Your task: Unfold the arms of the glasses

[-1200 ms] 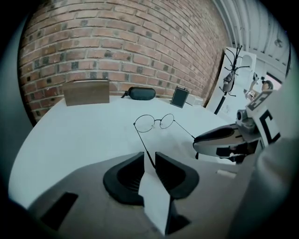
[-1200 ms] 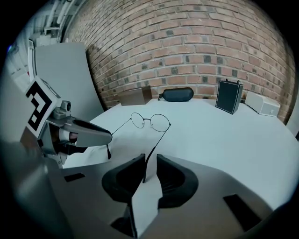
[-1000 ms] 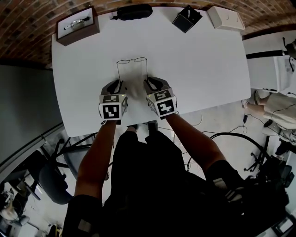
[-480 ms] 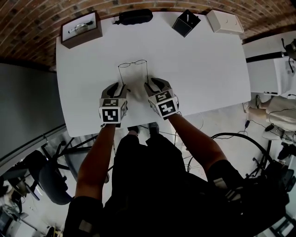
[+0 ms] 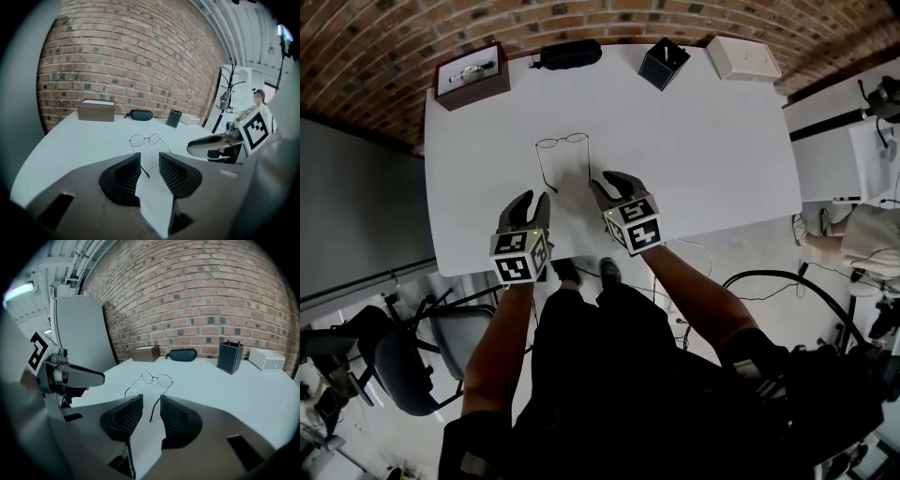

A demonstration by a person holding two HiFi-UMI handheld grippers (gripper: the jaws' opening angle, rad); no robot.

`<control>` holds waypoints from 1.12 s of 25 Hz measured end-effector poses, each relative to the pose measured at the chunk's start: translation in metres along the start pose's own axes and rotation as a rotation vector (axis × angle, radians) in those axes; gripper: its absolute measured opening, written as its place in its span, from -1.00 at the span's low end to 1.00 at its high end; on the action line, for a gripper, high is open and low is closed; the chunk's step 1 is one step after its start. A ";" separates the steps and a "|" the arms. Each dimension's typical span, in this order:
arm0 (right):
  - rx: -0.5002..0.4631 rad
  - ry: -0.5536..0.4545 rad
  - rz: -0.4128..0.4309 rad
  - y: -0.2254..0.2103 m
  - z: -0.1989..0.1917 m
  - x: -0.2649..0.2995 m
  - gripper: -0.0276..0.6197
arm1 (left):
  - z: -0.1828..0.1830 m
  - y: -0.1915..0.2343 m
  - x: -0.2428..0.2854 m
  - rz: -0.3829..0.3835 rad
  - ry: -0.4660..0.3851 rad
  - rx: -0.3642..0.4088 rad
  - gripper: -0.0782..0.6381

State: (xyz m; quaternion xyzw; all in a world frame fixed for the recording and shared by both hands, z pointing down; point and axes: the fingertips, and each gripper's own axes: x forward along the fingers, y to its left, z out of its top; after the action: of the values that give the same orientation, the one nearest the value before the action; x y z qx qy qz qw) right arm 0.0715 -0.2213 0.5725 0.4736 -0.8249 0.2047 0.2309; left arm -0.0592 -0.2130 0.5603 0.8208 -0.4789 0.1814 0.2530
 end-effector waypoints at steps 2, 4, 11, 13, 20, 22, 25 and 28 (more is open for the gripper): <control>0.009 -0.016 0.026 0.003 0.004 -0.012 -0.61 | 0.000 -0.012 -0.017 -0.010 -0.020 -0.017 -0.43; 0.052 -0.047 0.061 0.006 0.010 -0.027 -0.74 | 0.002 -0.025 -0.033 -0.022 -0.047 0.000 -0.44; 0.120 -0.121 0.175 0.020 0.033 -0.074 -0.83 | 0.032 -0.071 -0.079 -0.014 -0.193 0.039 -0.66; 0.090 -0.123 0.191 0.021 0.037 -0.084 -0.84 | 0.031 -0.076 -0.091 0.006 -0.206 -0.012 -0.73; 0.037 -0.140 0.253 0.042 0.055 -0.122 -0.86 | 0.038 -0.087 -0.136 0.035 -0.217 -0.056 -0.75; 0.006 -0.161 0.247 0.047 0.066 -0.130 -0.87 | 0.048 -0.088 -0.145 0.030 -0.230 -0.058 -0.75; -0.014 -0.198 0.227 0.055 0.078 -0.143 -0.88 | 0.061 -0.092 -0.166 0.013 -0.265 -0.047 -0.75; -0.013 -0.241 0.205 0.065 0.092 -0.157 -0.88 | 0.067 -0.093 -0.186 0.008 -0.292 -0.001 -0.75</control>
State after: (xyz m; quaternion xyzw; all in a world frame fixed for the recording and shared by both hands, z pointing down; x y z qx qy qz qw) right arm 0.0670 -0.1341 0.4002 0.4065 -0.8920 0.1637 0.1113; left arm -0.0623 -0.0849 0.3828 0.8364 -0.5141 0.0610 0.1803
